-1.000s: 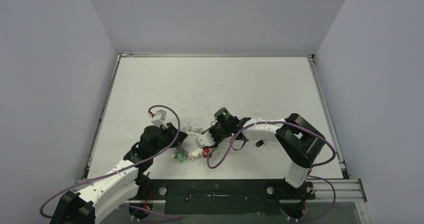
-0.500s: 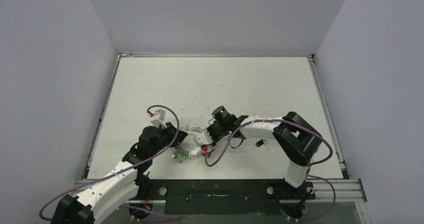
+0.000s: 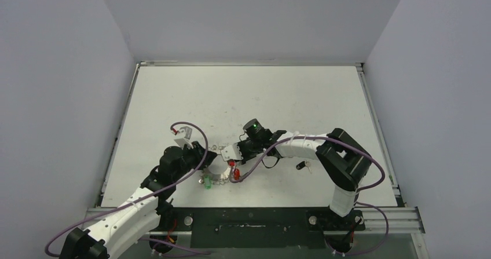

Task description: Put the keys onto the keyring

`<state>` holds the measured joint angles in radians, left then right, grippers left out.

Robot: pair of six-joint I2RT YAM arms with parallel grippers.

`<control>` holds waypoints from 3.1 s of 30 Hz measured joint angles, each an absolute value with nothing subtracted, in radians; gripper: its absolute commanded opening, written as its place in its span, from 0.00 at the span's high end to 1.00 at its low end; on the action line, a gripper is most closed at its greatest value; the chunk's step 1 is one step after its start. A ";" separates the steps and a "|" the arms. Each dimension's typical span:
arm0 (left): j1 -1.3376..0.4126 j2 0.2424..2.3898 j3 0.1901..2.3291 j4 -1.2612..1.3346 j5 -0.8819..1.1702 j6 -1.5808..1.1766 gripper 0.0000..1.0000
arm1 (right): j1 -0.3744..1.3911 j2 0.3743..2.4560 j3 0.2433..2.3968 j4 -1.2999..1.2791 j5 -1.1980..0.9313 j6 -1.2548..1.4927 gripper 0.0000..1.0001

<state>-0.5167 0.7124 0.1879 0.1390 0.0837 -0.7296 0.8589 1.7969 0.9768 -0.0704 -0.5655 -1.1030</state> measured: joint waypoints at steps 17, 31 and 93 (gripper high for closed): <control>-0.517 0.644 0.187 0.298 0.236 -0.443 0.73 | 0.766 1.493 0.910 0.013 -0.719 -0.511 1.00; -0.718 0.748 0.170 0.588 0.419 0.051 0.76 | 0.753 1.433 0.855 0.052 -0.851 -0.305 1.00; -0.720 0.761 0.183 0.479 0.396 0.302 0.69 | 0.747 1.382 0.842 -0.033 -0.952 -0.415 1.00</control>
<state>-0.7200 0.7612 0.1825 0.4786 0.3962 0.3023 0.7467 1.3815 0.8425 -0.0330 -0.9516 -0.4149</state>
